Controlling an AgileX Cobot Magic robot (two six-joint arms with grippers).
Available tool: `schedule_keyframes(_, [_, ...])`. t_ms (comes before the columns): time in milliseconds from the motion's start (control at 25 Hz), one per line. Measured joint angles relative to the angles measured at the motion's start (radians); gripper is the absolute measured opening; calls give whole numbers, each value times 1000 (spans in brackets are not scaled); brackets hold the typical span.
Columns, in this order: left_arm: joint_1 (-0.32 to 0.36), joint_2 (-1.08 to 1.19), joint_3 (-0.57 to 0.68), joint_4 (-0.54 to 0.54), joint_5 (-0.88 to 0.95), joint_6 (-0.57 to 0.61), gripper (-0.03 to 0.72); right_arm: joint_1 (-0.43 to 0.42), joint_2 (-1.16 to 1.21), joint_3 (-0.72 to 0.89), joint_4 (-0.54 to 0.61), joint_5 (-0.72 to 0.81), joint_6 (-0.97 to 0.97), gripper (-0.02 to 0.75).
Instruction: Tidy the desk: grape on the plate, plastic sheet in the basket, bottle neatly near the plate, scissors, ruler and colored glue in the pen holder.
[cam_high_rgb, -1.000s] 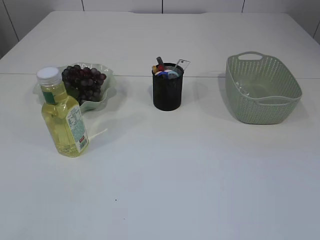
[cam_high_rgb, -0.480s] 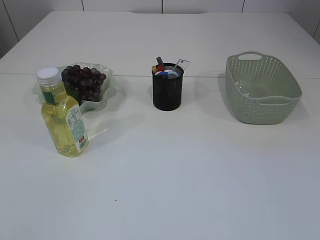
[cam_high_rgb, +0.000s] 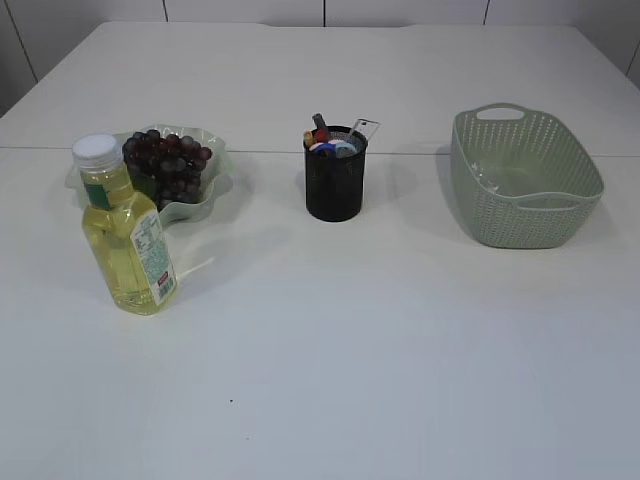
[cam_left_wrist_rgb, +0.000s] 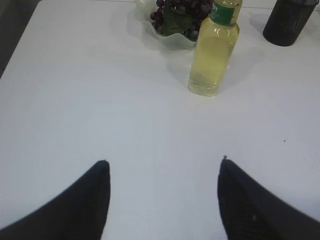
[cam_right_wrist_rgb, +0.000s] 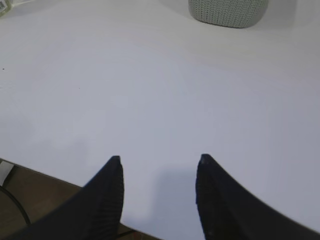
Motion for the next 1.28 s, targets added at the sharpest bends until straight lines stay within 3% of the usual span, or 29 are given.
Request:
schedule_keyframes(800, [0,0,2,5,-11,23,480,-2,-112,0,0,-3,0,385])
schedule_keyframes(920, [9,-7,2,5,-11,25,480,-37,-112,0,0,-3,0,385])
schedule_keyframes(1280, [131,-7,2,-7,-11,25,480,-222,-112,0,0,-3,0,385])
